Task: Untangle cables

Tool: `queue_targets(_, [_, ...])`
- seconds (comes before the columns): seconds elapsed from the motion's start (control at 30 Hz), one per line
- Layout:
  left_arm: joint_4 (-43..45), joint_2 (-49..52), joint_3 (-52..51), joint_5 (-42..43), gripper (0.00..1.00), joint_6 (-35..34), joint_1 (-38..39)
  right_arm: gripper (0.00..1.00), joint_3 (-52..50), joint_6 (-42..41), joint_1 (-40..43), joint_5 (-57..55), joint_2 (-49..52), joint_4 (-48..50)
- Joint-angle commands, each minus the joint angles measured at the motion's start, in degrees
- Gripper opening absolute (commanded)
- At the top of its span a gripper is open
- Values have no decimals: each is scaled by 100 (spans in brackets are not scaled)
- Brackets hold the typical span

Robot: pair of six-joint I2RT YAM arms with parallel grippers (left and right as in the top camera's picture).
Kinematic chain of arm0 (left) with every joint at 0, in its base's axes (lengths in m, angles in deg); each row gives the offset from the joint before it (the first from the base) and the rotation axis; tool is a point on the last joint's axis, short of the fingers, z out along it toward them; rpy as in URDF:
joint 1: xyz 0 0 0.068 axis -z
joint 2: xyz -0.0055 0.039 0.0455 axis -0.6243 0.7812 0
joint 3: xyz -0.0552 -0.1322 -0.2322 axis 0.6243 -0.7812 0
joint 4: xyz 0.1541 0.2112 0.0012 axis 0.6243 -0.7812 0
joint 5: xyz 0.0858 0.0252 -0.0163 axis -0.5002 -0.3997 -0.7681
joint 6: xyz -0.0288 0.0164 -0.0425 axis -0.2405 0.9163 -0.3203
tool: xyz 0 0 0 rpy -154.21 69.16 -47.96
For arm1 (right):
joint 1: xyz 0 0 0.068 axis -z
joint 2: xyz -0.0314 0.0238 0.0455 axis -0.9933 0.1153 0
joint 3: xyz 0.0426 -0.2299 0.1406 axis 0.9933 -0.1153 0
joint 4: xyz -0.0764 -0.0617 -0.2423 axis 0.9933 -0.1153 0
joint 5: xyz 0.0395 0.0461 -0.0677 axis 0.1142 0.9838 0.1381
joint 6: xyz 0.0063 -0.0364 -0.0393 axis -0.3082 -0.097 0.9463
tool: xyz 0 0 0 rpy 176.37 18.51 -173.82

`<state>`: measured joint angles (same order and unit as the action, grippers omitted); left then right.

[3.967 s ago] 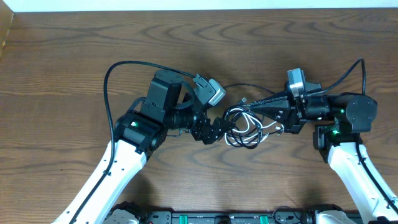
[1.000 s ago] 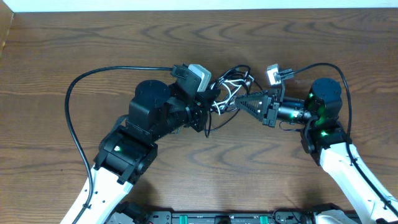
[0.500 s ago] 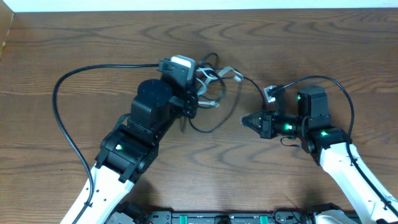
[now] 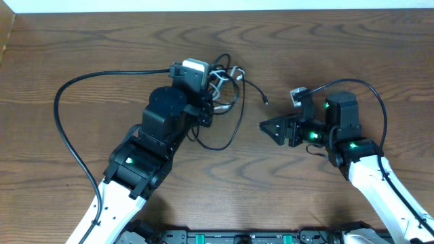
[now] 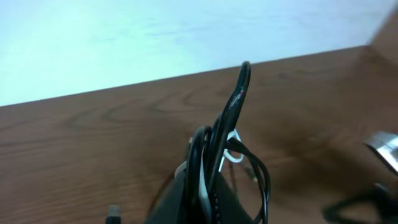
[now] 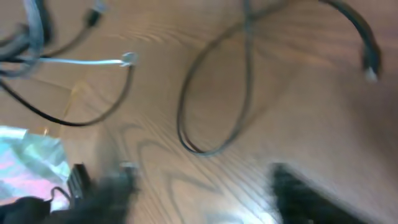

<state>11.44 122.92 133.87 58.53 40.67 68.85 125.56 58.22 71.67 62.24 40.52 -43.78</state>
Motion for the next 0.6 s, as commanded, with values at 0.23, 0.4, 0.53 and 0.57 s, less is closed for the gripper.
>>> queue_targets(0.23, [726, -85, 144, 2708, 7, -50, -2, 99, -9, -1058, 2, 2048, -4, 1945])
queue_targets(0.4, [752, -70, 144, 2778, 7, -50, -2, 99, -9, -2009, 0, 2050, -4, 2813])
queue_targets(0.53, [754, -68, 144, 3042, 8, -50, -2, 82, -9, -2201, -9, 2142, -4, 3353])
queue_targets(0.57, [754, -63, 144, 3045, 8, -50, -2, 63, -9, -2201, -33, 2177, -4, 3467])
